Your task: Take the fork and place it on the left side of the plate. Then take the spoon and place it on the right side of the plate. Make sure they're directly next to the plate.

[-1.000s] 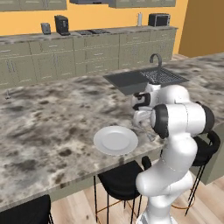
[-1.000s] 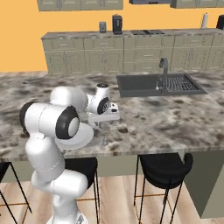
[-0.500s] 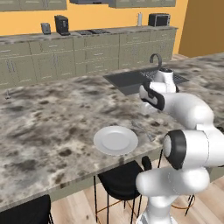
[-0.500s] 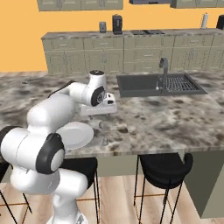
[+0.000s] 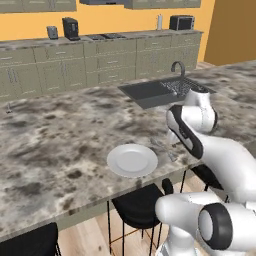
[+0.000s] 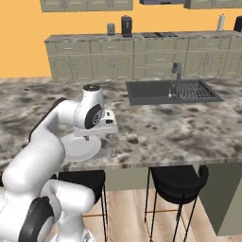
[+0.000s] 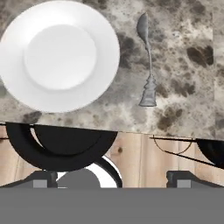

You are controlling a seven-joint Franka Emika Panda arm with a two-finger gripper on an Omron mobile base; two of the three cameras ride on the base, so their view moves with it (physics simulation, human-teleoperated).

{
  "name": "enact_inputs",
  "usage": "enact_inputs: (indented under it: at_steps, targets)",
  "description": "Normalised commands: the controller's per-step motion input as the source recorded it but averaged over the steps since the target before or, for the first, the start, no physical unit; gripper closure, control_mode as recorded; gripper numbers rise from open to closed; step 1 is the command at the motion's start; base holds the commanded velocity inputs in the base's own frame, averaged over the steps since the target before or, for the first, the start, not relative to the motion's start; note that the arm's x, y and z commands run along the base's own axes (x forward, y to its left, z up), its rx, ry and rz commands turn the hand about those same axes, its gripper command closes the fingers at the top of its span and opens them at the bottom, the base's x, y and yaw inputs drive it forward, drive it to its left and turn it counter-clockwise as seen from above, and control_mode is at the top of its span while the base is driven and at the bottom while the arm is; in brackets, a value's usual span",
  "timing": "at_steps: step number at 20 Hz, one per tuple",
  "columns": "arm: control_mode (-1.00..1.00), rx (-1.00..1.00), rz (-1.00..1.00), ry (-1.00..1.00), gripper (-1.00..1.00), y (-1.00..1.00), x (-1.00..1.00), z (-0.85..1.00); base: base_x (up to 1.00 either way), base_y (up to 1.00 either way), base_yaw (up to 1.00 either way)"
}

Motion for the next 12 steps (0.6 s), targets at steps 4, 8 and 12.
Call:
enact_inputs:
  at_steps: [4,8,12]
  targets:
    - [1.00,0.00,0.00,-0.04,-1.00,0.08,-0.48,-0.06,-0.48,0.13,0.00]
    - [1.00,0.00,0.00,0.00,-1.00,0.00,0.00,0.00,-0.74,0.79,0.00]
    - [1.00,0.00,0.00,0.00,-1.00,0.00,0.00,0.00,-0.21,1.00,0.00]
